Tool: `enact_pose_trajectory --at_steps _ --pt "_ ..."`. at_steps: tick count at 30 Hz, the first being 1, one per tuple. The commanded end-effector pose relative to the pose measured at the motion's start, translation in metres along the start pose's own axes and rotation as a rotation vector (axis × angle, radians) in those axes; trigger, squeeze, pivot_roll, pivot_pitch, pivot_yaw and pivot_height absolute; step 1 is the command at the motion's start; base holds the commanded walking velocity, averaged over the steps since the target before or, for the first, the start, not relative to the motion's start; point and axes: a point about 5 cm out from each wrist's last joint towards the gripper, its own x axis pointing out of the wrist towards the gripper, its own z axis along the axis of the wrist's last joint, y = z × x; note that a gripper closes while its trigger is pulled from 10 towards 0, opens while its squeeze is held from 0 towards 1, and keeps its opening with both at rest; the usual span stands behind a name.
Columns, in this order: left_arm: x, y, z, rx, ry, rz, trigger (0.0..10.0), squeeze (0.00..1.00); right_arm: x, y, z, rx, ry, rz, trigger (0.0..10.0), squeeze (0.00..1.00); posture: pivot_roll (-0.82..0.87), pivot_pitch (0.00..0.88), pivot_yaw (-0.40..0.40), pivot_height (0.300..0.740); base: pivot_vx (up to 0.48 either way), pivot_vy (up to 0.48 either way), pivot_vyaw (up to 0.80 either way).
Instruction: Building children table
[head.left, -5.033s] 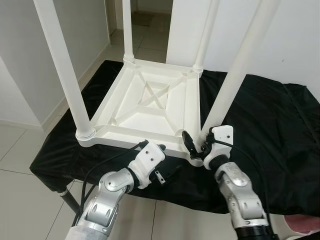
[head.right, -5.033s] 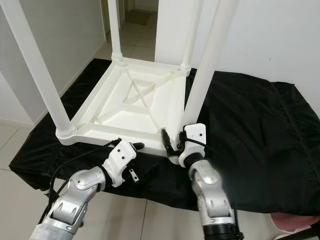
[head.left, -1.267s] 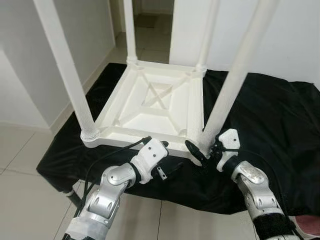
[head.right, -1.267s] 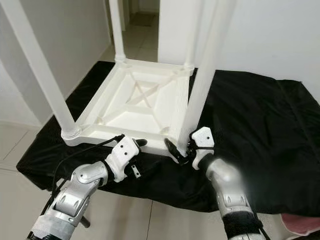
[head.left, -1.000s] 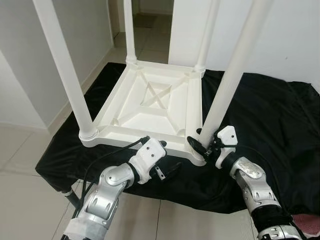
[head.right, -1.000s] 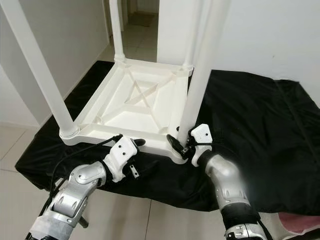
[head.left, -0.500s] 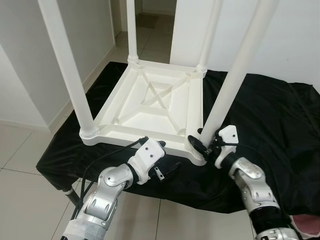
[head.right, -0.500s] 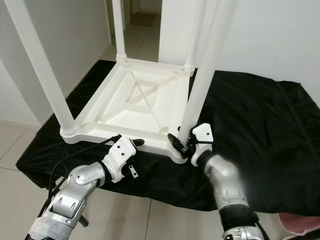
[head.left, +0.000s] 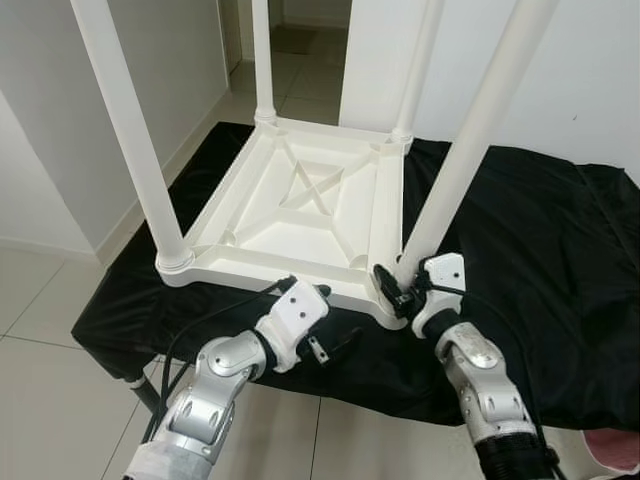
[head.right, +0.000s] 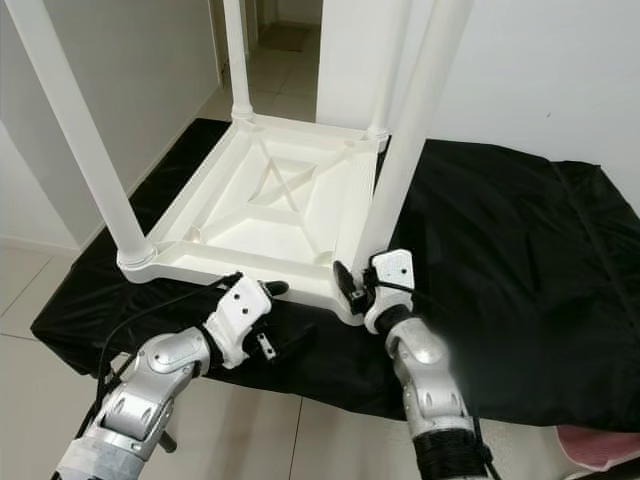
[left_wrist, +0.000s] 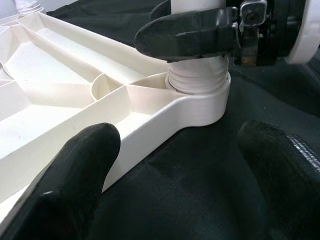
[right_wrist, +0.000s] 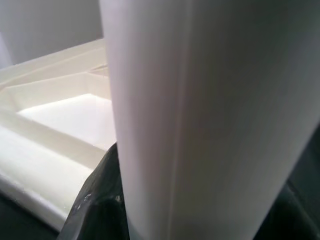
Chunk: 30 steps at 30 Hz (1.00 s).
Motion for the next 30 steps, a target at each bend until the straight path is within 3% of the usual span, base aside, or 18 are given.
enact_pose_trajectory --at_steps 1,2,4,9,17,18,21,27,28,29,30 --pt "-0.001 0.003 -0.002 -0.013 0.008 0.079 10.0 0.00 -0.001 -0.002 0.006 0.012 -0.016 -0.096 10.0 0.00 -0.01 0.000 -0.029 0.740 0.000 0.000 0.00" --pt "-0.001 0.003 -0.002 -0.013 0.008 0.079 10.0 0.00 -0.001 -0.002 0.006 0.012 -0.016 -0.096 10.0 0.00 -0.01 0.000 -0.029 0.740 0.000 0.000 0.00" --pt "-0.001 0.003 -0.002 -0.013 0.009 0.080 10.0 0.00 -0.002 0.005 0.003 0.045 -0.005 -0.225 10.0 0.00 0.00 0.001 -0.030 0.740 0.000 0.000 0.00" --pt "-0.003 0.002 -0.002 -0.012 0.014 0.081 10.0 0.00 0.002 0.028 0.003 0.090 0.008 -0.250 10.0 0.00 0.00 0.000 -0.030 0.740 0.000 0.000 0.00" --pt "-0.004 0.003 -0.002 -0.009 0.013 0.084 10.0 0.00 0.001 0.027 0.003 0.107 0.020 -0.229 10.0 0.00 0.01 0.000 -0.034 0.740 0.000 0.000 0.00" --pt "-0.003 0.003 -0.001 -0.008 0.010 0.086 10.0 0.00 0.000 0.030 0.007 0.132 -0.004 -0.173 10.0 1.00 0.01 0.000 -0.034 0.740 0.000 0.000 0.00" --pt "-0.003 0.004 0.000 -0.008 0.008 0.087 10.0 0.00 0.000 0.032 0.011 0.151 -0.036 -0.123 10.0 1.00 0.01 0.000 -0.034 0.740 0.000 0.000 0.00" --pt "-0.002 0.002 0.000 -0.008 0.003 0.084 10.0 0.00 0.000 0.023 0.016 0.089 -0.044 -0.104 10.0 1.00 0.01 0.000 -0.040 0.740 0.000 0.000 0.00" --pt "-0.002 0.001 0.000 -0.009 0.002 0.083 10.0 0.00 -0.002 0.020 0.017 0.092 -0.048 -0.084 10.0 0.76 0.01 0.000 -0.042 0.740 0.000 0.000 0.00" --pt "-0.002 0.001 0.000 -0.009 0.002 0.083 10.0 0.00 -0.002 0.020 0.017 0.092 -0.048 -0.084 10.0 0.76 0.01 0.000 -0.042 0.740 0.000 0.000 0.00" --pt "-0.002 0.000 0.001 -0.011 0.001 0.081 10.0 0.00 -0.008 0.014 0.019 0.093 -0.059 -0.011 10.0 0.00 0.01 0.000 -0.045 0.740 0.000 0.000 0.00"
